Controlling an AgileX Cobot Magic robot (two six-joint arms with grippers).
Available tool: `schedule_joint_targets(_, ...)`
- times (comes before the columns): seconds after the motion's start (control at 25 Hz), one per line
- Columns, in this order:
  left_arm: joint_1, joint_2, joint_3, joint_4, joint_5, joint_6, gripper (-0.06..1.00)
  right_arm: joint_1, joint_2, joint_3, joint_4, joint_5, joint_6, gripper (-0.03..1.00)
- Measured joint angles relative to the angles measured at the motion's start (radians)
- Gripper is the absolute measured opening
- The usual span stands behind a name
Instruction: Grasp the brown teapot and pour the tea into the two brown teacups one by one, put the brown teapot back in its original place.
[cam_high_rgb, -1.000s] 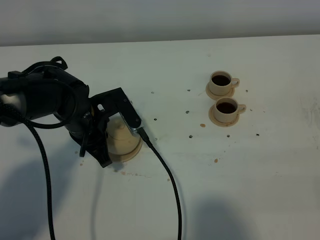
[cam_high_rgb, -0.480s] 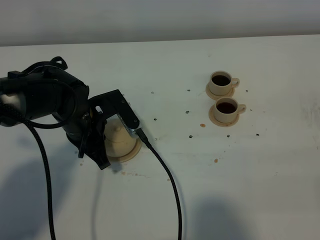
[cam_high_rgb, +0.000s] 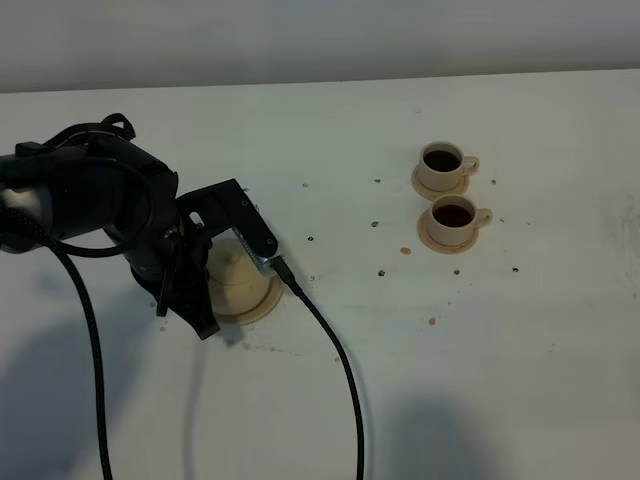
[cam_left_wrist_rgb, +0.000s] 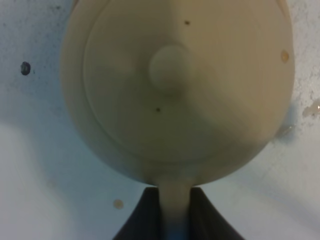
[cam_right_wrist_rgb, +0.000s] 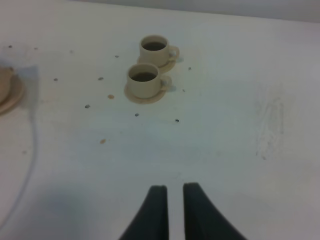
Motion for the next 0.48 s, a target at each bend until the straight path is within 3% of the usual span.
schedule_joint_targets(0.28, 0.0, -0.001, 0.0, 0.0, 0.005, 0.0, 0.45, 0.0, 0.0, 0.0, 0.0, 0.0, 0.0, 0.09)
schedule_joint_targets(0.48, 0.0, -0.041, 0.0, 0.0, 0.006, -0.003, 0.55, 0.0, 0.0, 0.0, 0.0, 0.0, 0.0, 0.09)
